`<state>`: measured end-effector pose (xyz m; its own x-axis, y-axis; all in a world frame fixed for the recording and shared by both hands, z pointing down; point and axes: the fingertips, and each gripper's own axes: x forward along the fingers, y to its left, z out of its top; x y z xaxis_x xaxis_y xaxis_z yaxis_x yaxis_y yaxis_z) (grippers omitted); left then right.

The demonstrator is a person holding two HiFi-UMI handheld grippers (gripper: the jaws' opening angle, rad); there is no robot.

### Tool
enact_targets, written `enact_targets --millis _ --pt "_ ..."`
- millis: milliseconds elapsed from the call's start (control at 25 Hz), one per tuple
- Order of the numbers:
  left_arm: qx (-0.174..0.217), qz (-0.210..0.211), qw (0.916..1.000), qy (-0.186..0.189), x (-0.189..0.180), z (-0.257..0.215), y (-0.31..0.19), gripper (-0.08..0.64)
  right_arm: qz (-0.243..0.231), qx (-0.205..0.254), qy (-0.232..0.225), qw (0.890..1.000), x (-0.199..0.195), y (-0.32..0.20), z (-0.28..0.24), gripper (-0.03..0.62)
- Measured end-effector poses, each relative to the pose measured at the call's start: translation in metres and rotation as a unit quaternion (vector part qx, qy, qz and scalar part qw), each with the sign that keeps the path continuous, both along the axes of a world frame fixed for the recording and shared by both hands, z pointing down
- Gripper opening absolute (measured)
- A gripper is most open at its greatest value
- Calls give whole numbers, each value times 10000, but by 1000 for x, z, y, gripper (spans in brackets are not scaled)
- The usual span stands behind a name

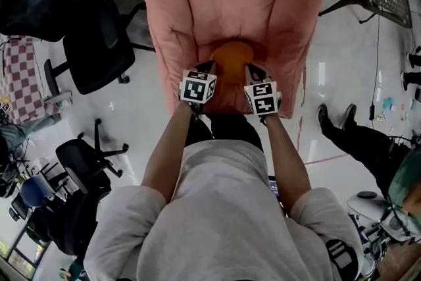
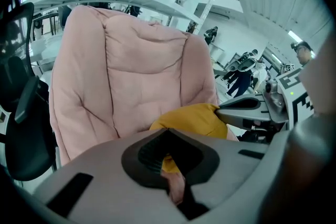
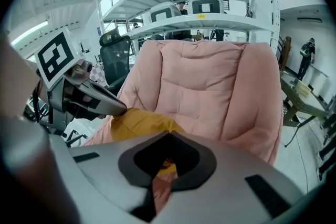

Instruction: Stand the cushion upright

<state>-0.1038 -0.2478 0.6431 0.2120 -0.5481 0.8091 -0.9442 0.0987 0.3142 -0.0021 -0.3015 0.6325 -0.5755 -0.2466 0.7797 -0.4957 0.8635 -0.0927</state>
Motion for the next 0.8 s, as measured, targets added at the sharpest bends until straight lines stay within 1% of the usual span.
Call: enact_targets --millis 240,800 --pt "153 -71 9998 -79 -5 -3 -25 17 -22 65 -33 10000 -4 -24 2 15" --pt "338 -314 9988 -136 -29 -5 -75 17 -218 74 -82 9997 -26 -71 5 15"
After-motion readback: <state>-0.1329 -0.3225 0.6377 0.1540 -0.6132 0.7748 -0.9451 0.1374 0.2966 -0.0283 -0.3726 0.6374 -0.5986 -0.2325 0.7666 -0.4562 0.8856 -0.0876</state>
